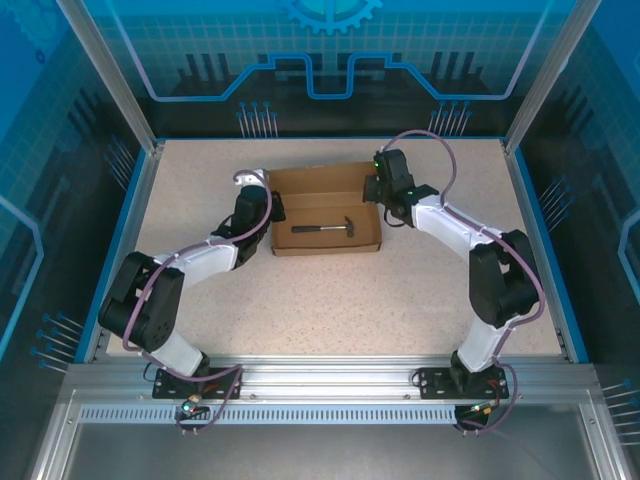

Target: Fold the paper box

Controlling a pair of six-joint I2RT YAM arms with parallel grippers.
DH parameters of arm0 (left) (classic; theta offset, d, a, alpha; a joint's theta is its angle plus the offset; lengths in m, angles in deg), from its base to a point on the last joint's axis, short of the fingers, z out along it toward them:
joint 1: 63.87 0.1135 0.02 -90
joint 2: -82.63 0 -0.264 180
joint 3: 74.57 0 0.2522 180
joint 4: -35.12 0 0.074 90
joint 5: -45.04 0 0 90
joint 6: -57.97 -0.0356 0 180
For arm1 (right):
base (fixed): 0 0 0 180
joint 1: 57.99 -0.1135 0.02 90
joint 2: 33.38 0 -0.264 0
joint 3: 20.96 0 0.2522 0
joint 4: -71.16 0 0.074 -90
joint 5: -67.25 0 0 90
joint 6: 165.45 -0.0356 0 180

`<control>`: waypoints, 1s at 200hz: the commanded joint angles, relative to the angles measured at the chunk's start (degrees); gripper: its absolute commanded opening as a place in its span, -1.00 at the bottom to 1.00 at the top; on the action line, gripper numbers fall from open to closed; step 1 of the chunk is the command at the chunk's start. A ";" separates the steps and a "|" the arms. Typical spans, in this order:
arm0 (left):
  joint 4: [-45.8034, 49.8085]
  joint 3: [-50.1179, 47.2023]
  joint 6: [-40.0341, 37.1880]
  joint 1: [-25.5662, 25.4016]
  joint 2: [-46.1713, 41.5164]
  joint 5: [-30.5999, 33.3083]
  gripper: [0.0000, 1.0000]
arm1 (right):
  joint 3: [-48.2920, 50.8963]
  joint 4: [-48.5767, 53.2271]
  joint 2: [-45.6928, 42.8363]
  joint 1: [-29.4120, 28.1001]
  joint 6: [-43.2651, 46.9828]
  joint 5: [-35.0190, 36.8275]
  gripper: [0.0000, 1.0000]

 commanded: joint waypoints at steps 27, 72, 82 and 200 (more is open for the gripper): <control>-6.76 -8.43 -1.62 -2.25 -2.70 -1.02 -0.88 | 10.40 -10.03 -5.37 -2.49 -1.22 -2.26 -0.98; -11.58 -15.31 0.16 -3.15 -3.09 -1.14 -0.79 | 20.10 -17.98 -7.67 -4.29 -1.12 -0.71 -0.99; -11.89 -16.35 0.43 -3.29 -3.12 -0.75 -0.75 | 21.47 -19.41 -7.83 -4.52 -1.29 -0.60 -0.99; 0.11 -19.72 4.64 -3.17 -16.83 -3.24 0.13 | 32.87 -31.12 -9.79 -8.37 4.26 5.39 -0.97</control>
